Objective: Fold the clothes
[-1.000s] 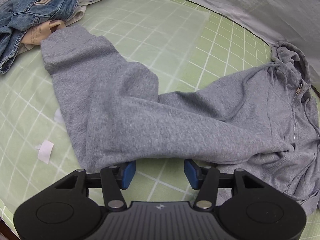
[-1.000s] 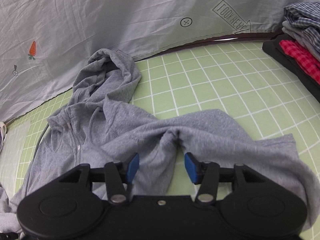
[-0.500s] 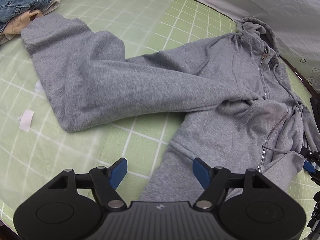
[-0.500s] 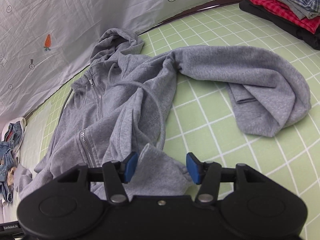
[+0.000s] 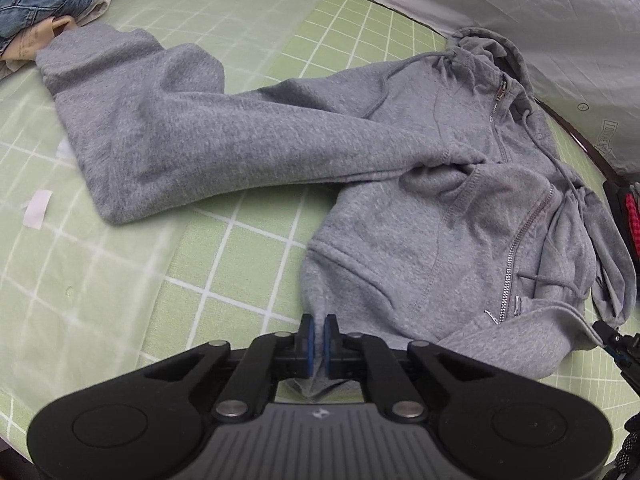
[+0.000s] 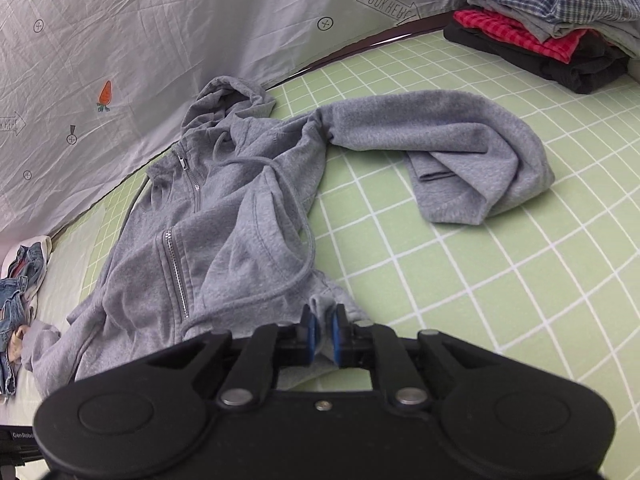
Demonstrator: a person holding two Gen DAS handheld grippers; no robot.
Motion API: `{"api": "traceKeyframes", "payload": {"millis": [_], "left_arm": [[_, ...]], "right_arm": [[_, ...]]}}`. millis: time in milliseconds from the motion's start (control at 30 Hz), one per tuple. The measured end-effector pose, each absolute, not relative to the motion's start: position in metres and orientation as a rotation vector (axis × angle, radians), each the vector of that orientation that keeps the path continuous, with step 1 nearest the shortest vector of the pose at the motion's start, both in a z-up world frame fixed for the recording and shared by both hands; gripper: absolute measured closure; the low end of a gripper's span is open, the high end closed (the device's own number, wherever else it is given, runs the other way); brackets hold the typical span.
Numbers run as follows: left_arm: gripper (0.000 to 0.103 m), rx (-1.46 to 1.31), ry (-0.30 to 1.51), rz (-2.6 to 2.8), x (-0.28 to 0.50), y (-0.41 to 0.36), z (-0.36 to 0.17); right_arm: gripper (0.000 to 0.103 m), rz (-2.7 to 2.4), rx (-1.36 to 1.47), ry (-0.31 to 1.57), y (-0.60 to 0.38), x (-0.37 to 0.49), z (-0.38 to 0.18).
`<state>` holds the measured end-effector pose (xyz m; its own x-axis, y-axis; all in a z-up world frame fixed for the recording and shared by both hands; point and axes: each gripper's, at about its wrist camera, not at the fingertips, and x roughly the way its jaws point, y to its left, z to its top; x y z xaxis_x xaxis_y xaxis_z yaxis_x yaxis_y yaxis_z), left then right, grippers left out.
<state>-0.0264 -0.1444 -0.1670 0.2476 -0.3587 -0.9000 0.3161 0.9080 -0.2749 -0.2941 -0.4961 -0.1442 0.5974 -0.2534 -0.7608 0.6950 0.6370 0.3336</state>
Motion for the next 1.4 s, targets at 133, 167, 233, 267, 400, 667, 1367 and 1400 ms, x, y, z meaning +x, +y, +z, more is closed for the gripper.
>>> {"api": "traceKeyframes", "payload": {"millis": [133,167,233,267,400,667,1367,1400], "left_arm": [[0.099,-0.056,1.205,-0.465,-0.037,-0.132,-0.152],[0.099,-0.059,1.199,-0.467,-0.041,-0.129,-0.148],[0.099,-0.075,1.199,-0.476,-0.048,-0.124,-0.14],[0.099,-0.091,1.201,-0.484,-0.052,-0.121,-0.135],[0.099,-0.088,1.187,-0.509,-0.069,-0.116,-0.121],[0.099,-0.014,1.301,-0.42,-0.096,-0.105,-0.165],[0.071,0.055,1.278,-0.328,-0.108,-0.127,-0.17],[0.064,0.058,1.276,-0.328,-0.108,-0.127,-0.17]], "right_arm": [[0.095,-0.623,0.638,0.74,-0.485,-0.32,-0.141],[0.095,-0.628,0.626,0.742,-0.482,-0.326,-0.139],[0.095,-0.634,0.61,0.74,-0.477,-0.337,-0.136],[0.095,-0.638,0.602,0.739,-0.475,-0.343,-0.135],[0.096,-0.644,0.582,0.749,-0.467,-0.36,-0.132],[0.096,-0.632,0.568,0.831,-0.469,-0.368,-0.151],[0.061,-0.511,0.384,0.891,-0.458,-0.38,-0.155],[0.06,-0.504,0.396,0.89,-0.46,-0.378,-0.156]]}}
